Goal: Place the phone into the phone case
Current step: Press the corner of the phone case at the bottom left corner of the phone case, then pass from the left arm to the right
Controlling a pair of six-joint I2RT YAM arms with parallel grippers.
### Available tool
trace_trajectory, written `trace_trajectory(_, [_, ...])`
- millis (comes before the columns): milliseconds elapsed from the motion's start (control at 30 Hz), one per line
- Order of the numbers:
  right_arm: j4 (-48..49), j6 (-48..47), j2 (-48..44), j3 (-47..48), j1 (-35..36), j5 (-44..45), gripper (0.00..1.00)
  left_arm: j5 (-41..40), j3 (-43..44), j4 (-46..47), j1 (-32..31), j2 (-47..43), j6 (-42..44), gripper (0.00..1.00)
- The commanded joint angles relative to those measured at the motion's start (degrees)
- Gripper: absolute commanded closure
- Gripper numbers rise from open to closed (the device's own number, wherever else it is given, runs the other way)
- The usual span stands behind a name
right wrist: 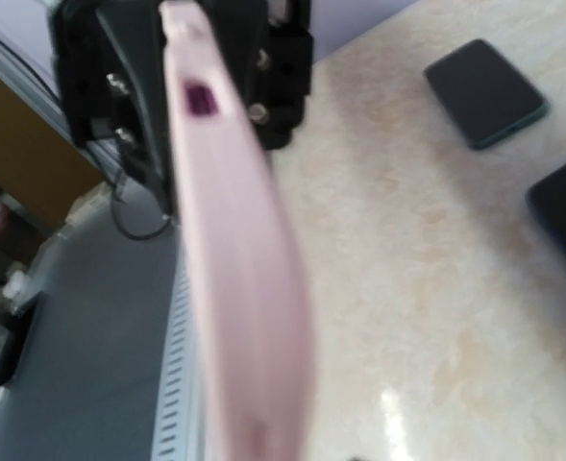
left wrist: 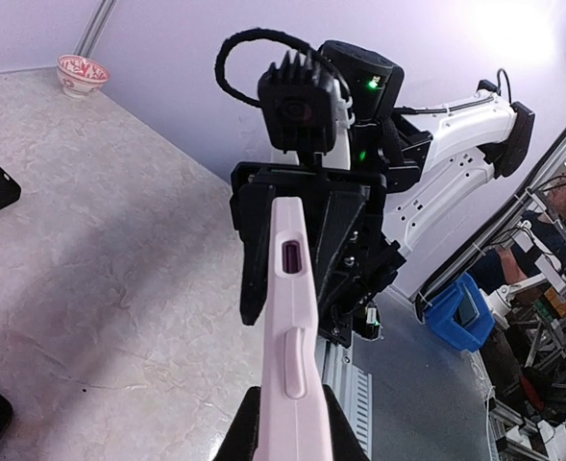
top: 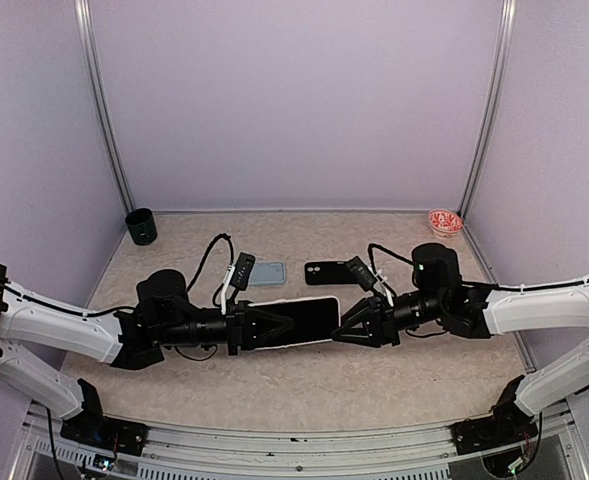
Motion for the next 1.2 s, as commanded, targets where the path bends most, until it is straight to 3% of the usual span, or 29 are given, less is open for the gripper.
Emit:
trace_trajectory(0, [-8.09, -6.58, -3.57, 1.86, 0.20, 4.67, 0.59, -0.08, 0.75, 3.88, -0.34, -0.37, 0.93, 1.00])
trace_trajectory(100, [-12.00, -9.82, -5.36, 2.39, 0.22, 7.26, 0.42, 0.07, 1.21, 3.01, -0.36, 0.05, 1.02, 1.00])
trace_trajectory(267, [-15.51, -13.07, -7.66, 2.24, 0.18, 11.68, 0.25, 0.38, 2.11, 1.99, -0.36, 1.24, 0.87, 1.00])
trace_trajectory(633, [-16.72, -16.95, -9.77, 1.11, 2.49, 22.60, 0.01, 2.08, 6.74, -6.20, -0.07, 3.91, 0.96, 1.00])
trace_trajectory(1167, [-18.48, -24.30, -10.02, 2.52, 11.39, 34.41, 0.00, 11.02, 10.69, -14.69, 3.12, 8.71, -1.11, 1.00])
